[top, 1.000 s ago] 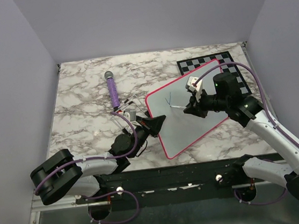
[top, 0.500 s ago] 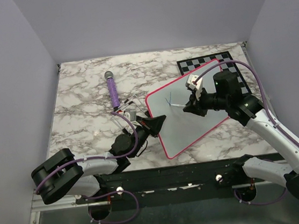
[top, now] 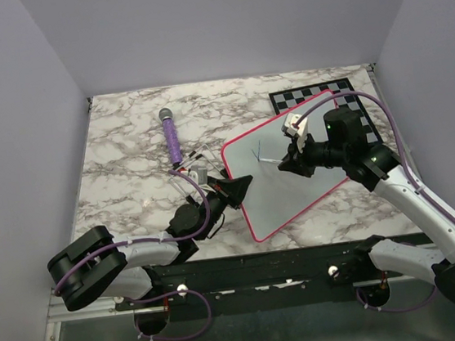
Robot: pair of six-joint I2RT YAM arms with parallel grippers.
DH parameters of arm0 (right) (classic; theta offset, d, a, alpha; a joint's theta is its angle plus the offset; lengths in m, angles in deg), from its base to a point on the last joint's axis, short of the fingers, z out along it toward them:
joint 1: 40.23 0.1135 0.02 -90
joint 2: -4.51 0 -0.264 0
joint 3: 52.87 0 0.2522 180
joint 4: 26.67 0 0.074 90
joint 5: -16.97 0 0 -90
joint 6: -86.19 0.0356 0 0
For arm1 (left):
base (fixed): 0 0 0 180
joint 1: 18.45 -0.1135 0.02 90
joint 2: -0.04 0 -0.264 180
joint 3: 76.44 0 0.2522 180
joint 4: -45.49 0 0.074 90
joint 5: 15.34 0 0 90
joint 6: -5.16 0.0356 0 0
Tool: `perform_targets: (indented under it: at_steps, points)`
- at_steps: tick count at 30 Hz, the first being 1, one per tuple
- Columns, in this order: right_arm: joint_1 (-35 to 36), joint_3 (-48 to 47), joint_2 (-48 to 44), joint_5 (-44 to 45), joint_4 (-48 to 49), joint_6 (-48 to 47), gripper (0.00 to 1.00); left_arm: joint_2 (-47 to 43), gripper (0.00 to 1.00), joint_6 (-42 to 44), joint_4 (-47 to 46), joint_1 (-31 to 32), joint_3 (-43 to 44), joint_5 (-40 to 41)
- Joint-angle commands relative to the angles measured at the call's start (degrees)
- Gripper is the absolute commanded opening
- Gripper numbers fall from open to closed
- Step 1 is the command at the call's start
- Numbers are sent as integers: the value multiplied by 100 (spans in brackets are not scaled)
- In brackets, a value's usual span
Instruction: Write a sentence on the whiteboard
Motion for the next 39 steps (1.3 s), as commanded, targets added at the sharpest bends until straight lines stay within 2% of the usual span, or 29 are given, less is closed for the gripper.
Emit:
perform_targets:
  at_steps: [1, 15, 21, 26, 39]
  points:
    - [20, 80, -33, -21, -120, -79, 0, 19, 0, 430, 118, 28, -38, 149]
    - [20, 476, -332, -135, -472, -273, 1, -25, 0, 457, 135, 28, -82, 210]
    - [20, 143, -323, -206, -454, -229, 1, -8, 0, 457, 127, 28, -73, 184]
    - [11, -210, -367, -13, -446, -194, 1, -43, 0, 466, 153, 28, -82, 184]
    - [3, -131, -156, 559, -226, -106, 1, -25, 0, 448, 83, 28, -100, 149]
